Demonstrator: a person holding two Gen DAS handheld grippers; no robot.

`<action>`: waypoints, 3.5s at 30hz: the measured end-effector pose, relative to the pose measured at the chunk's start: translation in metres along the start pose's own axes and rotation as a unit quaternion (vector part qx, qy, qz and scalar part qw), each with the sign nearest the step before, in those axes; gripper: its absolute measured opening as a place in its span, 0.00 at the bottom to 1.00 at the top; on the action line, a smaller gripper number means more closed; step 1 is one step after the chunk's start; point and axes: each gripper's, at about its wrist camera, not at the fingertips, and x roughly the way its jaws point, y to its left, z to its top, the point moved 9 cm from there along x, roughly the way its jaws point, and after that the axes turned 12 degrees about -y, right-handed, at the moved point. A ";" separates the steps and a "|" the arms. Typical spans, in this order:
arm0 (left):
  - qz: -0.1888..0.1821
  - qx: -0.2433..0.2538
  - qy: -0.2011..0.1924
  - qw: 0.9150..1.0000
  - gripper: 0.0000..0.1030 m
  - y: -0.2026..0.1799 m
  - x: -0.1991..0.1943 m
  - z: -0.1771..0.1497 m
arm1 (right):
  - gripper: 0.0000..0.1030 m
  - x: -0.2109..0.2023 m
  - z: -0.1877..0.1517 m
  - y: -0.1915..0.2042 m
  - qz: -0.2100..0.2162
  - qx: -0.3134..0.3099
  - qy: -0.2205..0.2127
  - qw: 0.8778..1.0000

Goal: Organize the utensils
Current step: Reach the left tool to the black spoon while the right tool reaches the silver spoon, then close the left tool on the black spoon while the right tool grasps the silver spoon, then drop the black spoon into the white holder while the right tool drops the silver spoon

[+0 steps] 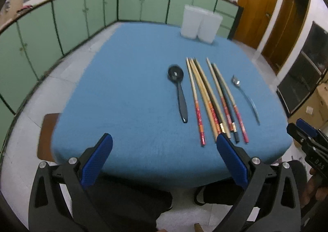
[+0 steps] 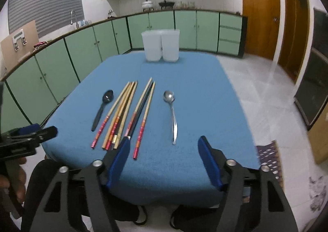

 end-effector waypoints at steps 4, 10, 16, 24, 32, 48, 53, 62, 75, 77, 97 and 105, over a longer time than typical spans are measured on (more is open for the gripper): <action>0.004 0.025 0.009 1.000 0.94 -0.003 0.032 -0.007 | 0.54 0.030 -0.012 -0.004 -0.005 -0.004 0.012 1.000; 0.007 0.039 0.015 0.999 0.89 -0.009 0.062 -0.012 | 0.39 0.067 -0.018 -0.008 0.003 -0.010 0.029 1.000; 0.018 0.070 -0.006 0.997 0.67 -0.017 0.078 -0.001 | 0.38 0.081 -0.020 -0.011 0.010 -0.020 0.029 0.999; 0.002 0.054 -0.023 0.998 0.31 -0.024 0.081 0.005 | 0.37 0.085 -0.019 -0.010 0.013 -0.025 0.017 0.999; -0.019 0.021 -0.021 0.999 0.11 -0.024 0.079 0.004 | 0.16 0.087 -0.019 -0.003 0.021 -0.042 0.006 0.999; -0.028 0.000 -0.017 0.999 0.11 -0.024 0.040 0.030 | 0.09 0.052 0.039 0.000 0.040 -0.018 -0.046 0.998; -0.033 0.010 -0.043 0.998 0.11 -0.028 0.027 0.054 | 0.09 0.047 0.070 0.009 0.050 -0.027 -0.069 0.996; -0.054 0.020 -0.060 0.996 0.11 -0.030 0.028 0.108 | 0.08 0.068 0.109 0.013 0.065 -0.052 -0.037 0.996; -0.086 0.052 -0.062 0.993 0.10 -0.045 0.040 0.164 | 0.08 0.080 0.155 0.017 0.076 -0.098 -0.028 0.992; -0.091 0.053 -0.070 0.992 0.10 -0.050 0.042 0.182 | 0.08 0.085 0.168 0.019 0.077 -0.103 -0.030 0.991; -0.107 0.069 -0.172 0.977 0.10 -0.121 0.131 0.407 | 0.07 0.206 0.374 0.009 0.032 -0.123 -0.081 0.989; -0.089 0.076 -0.127 0.985 0.11 -0.131 0.228 0.396 | 0.06 0.301 0.354 0.004 0.019 -0.140 -0.039 0.989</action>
